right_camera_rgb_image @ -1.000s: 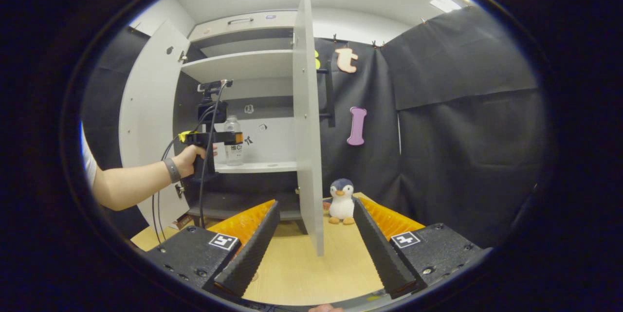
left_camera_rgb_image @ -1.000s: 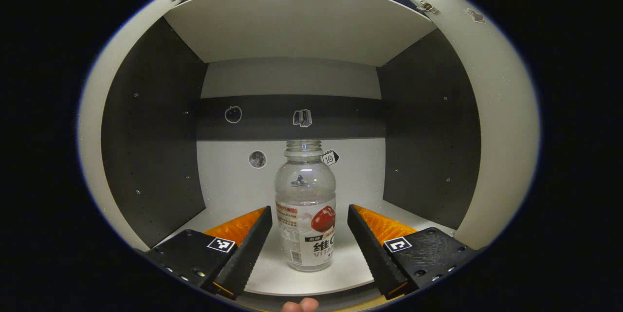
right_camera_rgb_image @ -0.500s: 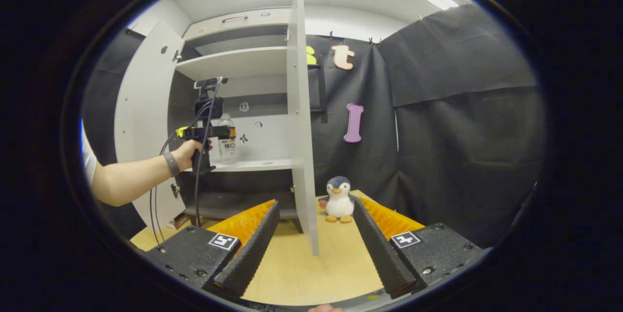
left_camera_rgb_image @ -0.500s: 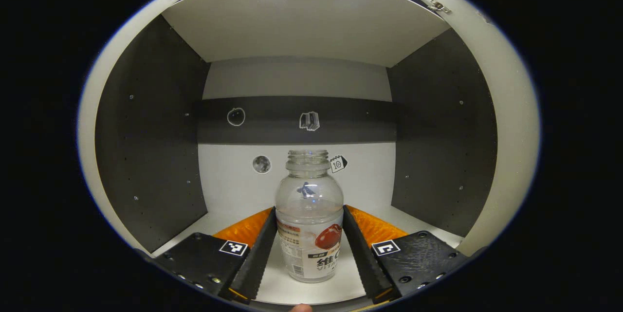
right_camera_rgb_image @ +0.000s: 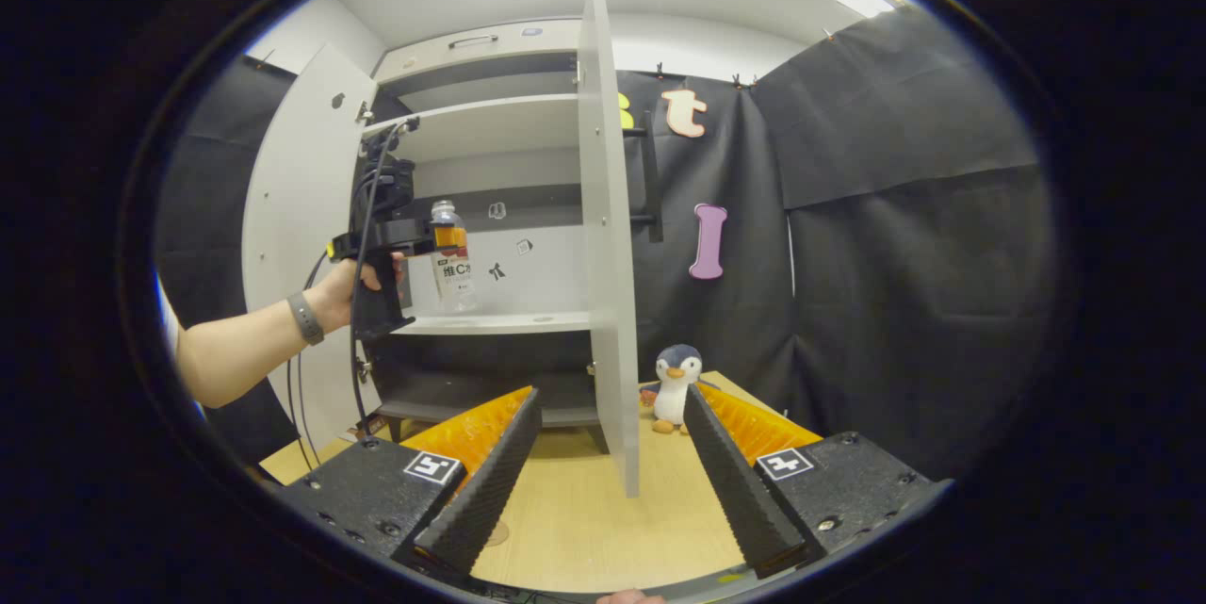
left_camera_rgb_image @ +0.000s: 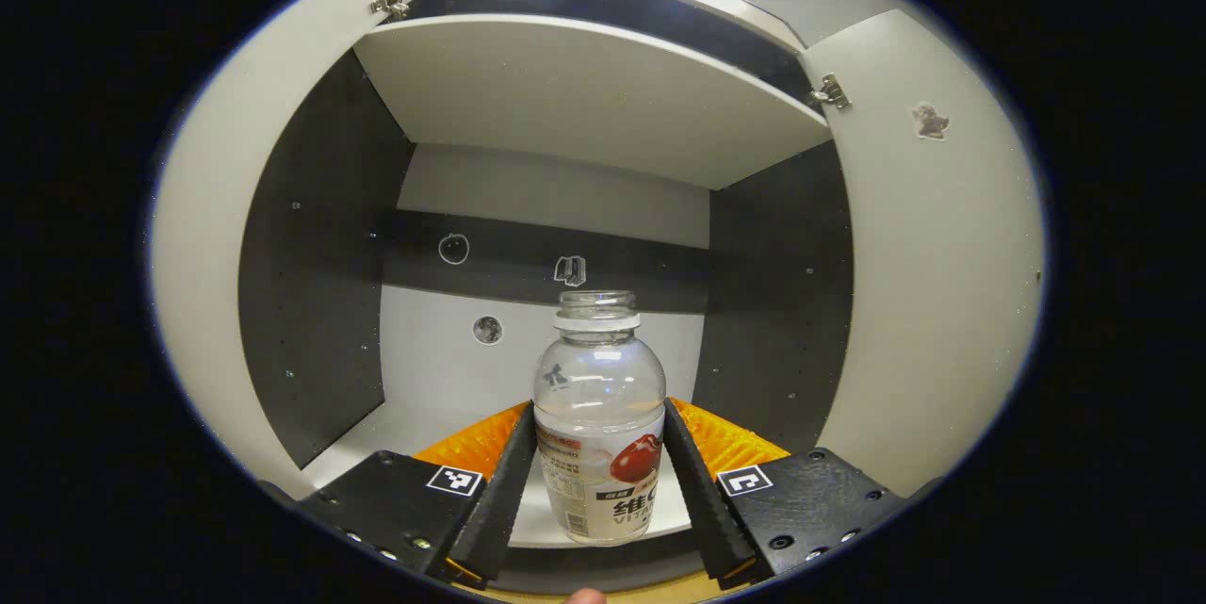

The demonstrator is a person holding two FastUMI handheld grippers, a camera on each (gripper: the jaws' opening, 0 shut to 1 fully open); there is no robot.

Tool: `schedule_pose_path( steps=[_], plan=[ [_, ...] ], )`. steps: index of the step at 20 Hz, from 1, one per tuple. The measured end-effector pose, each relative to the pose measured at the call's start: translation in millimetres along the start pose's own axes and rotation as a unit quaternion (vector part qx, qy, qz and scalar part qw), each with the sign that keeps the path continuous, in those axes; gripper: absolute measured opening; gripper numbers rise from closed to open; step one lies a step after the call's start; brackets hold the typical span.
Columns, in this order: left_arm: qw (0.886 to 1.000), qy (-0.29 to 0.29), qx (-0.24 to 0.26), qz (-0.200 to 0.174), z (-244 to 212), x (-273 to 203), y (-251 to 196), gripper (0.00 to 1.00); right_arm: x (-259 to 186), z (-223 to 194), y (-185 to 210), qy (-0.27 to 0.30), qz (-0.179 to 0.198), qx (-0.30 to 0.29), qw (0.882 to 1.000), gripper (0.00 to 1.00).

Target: Grasp the bottle in the cabinet with the left hand and place it on the coaster, then close the right door with the right hand and the left door with the left hand.

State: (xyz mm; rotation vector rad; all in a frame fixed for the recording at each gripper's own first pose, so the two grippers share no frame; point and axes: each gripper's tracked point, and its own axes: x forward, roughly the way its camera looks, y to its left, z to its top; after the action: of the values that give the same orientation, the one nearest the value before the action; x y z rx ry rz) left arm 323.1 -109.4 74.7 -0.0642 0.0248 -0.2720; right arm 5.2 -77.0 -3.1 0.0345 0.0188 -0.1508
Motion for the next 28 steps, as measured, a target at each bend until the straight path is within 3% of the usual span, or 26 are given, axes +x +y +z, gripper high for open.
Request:
schedule_pose_path(
  steps=[3,7,13,18,20,23,28],
  plan=[
    [1.000,0.000,0.021,-0.005,-12.1,-52.1,-10.6,0.75,-4.2,3.7,6.7,-0.009,0.017,0.001,1.000,0.99],
    [0.999,0.007,0.032,-0.006,-55.8,-115.8,-29.3,0.75,-7.9,7.7,9.9,-0.014,0.031,-0.005,0.999,0.96],
    [0.999,0.005,0.041,0.011,-121.8,-176.5,-50.3,0.75,-15.9,13.2,2.8,-0.014,0.032,0.002,0.999,0.99],
    [0.996,0.012,0.051,0.066,-187.2,-210.0,-51.2,0.75,-23.8,14.9,2.5,-0.002,0.027,0.002,1.000,0.99],
    [0.993,0.030,0.077,0.089,-225.0,-220.6,-52.2,0.76,-29.3,19.7,1.2,-0.001,0.027,0.003,1.000,0.99],
    [0.990,0.070,0.095,0.079,-283.8,-226.3,-62.1,0.76,-36.0,25.7,-4.8,0.007,0.018,-0.016,1.000,0.99],
    [0.993,0.068,0.059,0.083,-312.7,-230.5,-65.2,0.76,-37.8,33.6,-8.0,0.010,0.006,-0.041,0.999,0.99]
  ],
)
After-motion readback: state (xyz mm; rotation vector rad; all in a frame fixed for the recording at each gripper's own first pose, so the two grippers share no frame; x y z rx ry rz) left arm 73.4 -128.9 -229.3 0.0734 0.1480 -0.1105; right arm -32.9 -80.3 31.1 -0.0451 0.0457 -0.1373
